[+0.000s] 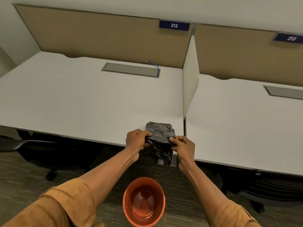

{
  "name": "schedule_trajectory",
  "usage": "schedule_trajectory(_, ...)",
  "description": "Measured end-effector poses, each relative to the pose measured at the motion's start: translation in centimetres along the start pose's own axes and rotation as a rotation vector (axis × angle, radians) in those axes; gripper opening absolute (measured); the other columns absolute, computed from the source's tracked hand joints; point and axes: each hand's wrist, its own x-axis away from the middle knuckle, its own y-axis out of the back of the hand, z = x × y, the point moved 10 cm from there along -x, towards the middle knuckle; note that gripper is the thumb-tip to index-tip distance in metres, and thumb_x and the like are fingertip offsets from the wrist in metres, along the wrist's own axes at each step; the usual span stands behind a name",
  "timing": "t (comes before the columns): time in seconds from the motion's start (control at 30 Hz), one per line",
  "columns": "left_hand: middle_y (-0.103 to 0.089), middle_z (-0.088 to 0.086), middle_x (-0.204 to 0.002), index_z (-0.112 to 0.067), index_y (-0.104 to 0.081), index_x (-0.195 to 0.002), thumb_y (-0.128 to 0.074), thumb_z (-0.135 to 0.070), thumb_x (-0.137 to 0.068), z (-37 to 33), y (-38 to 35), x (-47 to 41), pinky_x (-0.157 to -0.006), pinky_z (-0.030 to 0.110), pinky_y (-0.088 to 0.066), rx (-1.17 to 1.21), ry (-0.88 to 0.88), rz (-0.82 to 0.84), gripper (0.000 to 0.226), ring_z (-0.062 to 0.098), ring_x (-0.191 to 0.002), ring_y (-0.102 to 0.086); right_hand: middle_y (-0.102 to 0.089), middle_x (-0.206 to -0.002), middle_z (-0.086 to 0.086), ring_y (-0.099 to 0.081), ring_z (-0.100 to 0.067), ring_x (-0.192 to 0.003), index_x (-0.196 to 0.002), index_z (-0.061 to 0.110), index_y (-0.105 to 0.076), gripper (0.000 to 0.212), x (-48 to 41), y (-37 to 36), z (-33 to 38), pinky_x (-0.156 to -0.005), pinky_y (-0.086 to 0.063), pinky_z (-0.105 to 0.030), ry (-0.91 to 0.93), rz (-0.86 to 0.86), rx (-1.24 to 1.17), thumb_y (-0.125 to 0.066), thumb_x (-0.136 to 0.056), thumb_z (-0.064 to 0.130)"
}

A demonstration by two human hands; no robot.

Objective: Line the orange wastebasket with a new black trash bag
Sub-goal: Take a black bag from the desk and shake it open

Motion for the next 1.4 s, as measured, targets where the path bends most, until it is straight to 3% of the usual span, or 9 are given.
schedule_trajectory(0.23,-0.08,0.023,-0.101,-0.008,-0.068,-0.078,-0.089,-0.004,-0.084,-1.5,3.3,6.0,-0.059,0.031,-0.064,0.046,0.002,0.035,0.022,0.025,-0.08,-0.078,-0.081,-0.096,-0.011,-0.075,-0.017,-0.067,-0.111,0.011,-0.066,0.024,7.9,-0.5,1.2,-0.057,-0.059,-0.026,-0.033,0.009,-0.088,-0.079,-0.092,0.01)
schedule_trajectory(0.47,-0.081,0.015,-0.102,-0.008,-0.075,-0.095,-0.101,-0.014,-0.075,-2.1,8.0,12.8,-0.078,0.033,-0.065,-0.103,-0.065,0.012,0.033,0.025,-0.092,-0.08,-0.059,-0.147,-0.008,-0.063,-0.025,-0.123,-0.153,0.051,-0.04,0.086,17.6,-1.5,3.0,-0.097,-0.058,-0.047,0.238,0.156,0.158,-0.087,-0.085,0.029)
schedule_trajectory(0.57,-0.082,0.013,-0.099,-0.01,-0.075,-0.1,-0.101,-0.025,-0.076,-2.2,9.3,15.7,-0.082,0.035,-0.066,-0.191,-0.129,0.038,0.039,0.025,-0.095,-0.081,-0.071,-0.129,-0.006,-0.075,-0.022,-0.092,-0.157,0.054,-0.035,0.106,21.5,-3.2,2.1,-0.075,-0.063,-0.037,0.246,0.375,0.047,-0.087,-0.08,0.002)
schedule_trajectory(0.7,-0.084,0.012,-0.097,-0.012,-0.075,-0.101,-0.099,-0.036,-0.078,-1.1,11.3,19.1,-0.081,0.04,-0.069,-0.203,-0.127,0.054,0.041,0.026,-0.092,-0.084,-0.077,-0.119,0.007,-0.072,-0.009,-0.112,-0.127,0.025,-0.073,0.054,24.3,-3.2,-0.2,-0.101,-0.06,-0.04,0.223,0.257,0.273,-0.078,-0.083,-0.004)
schedule_trajectory(0.87,-0.081,0.01,-0.075,-0.006,-0.075,-0.103,-0.097,-0.058,-0.062,0.0,14.1,22.3,-0.067,0.032,-0.065,-0.189,-0.08,0.131,0.069,0.018,-0.069,-0.079,-0.081,-0.081,-0.009,-0.076,-0.021,-0.073,-0.09,0.012,-0.081,0.022,25.7,-0.8,-3.2,-0.059,-0.061,-0.029,-0.077,-0.037,-0.084,-0.065,-0.094,-0.003)
schedule_trajectory(0.97,-0.062,-0.008,-0.053,-0.005,-0.076,-0.1,-0.097,-0.058,-0.057,0.4,15.6,23.8,-0.055,0.019,-0.049,-0.212,-0.081,0.156,0.071,0.003,-0.051,-0.055,-0.079,-0.083,-0.019,-0.072,-0.025,-0.072,-0.086,0.006,-0.078,0.014,25.3,0.6,-3.4,-0.063,-0.056,-0.035,-0.136,-0.146,-0.118,-0.068,-0.093,-0.001)
schedule_trajectory(1.17,-0.073,0.023,-0.084,0.005,-0.08,-0.104,-0.099,-0.019,-0.076,2.1,16.6,25.7,-0.077,0.038,-0.06,-0.247,0.029,0.337,0.042,0.029,-0.081,-0.069,-0.074,-0.089,-0.027,-0.071,-0.019,-0.056,-0.095,0.004,-0.075,0.007,24.4,-0.3,-3.2,-0.048,-0.053,-0.028,-0.202,-0.102,-0.125,-0.07,-0.091,0.0)
schedule_trajectory(1.27,-0.084,0.026,-0.097,0.004,-0.083,-0.097,-0.091,-0.018,-0.088,1.9,17.7,25.8,-0.078,0.035,-0.063,-0.241,0.03,0.253,0.026,0.025,-0.081,-0.078,-0.069,-0.095,-0.018,-0.066,-0.011,-0.052,-0.138,0.009,-0.054,0.054,24.4,-1.3,-3.3,-0.04,-0.047,-0.022,-0.221,-0.078,-0.189,-0.079,-0.091,0.011)
schedule_trajectory(1.4,-0.084,0.019,-0.092,0.001,-0.083,-0.099,-0.08,-0.016,-0.099,1.6,18.3,26.1,-0.065,0.028,-0.065,-0.107,0.057,0.168,0.017,0.022,-0.075,-0.079,-0.065,-0.13,-0.022,-0.064,-0.027,-0.101,-0.157,0.019,-0.032,0.114,26.2,-3.1,-3.9,-0.087,-0.054,-0.039,-0.225,0.015,-0.044,-0.093,-0.067,0.055)
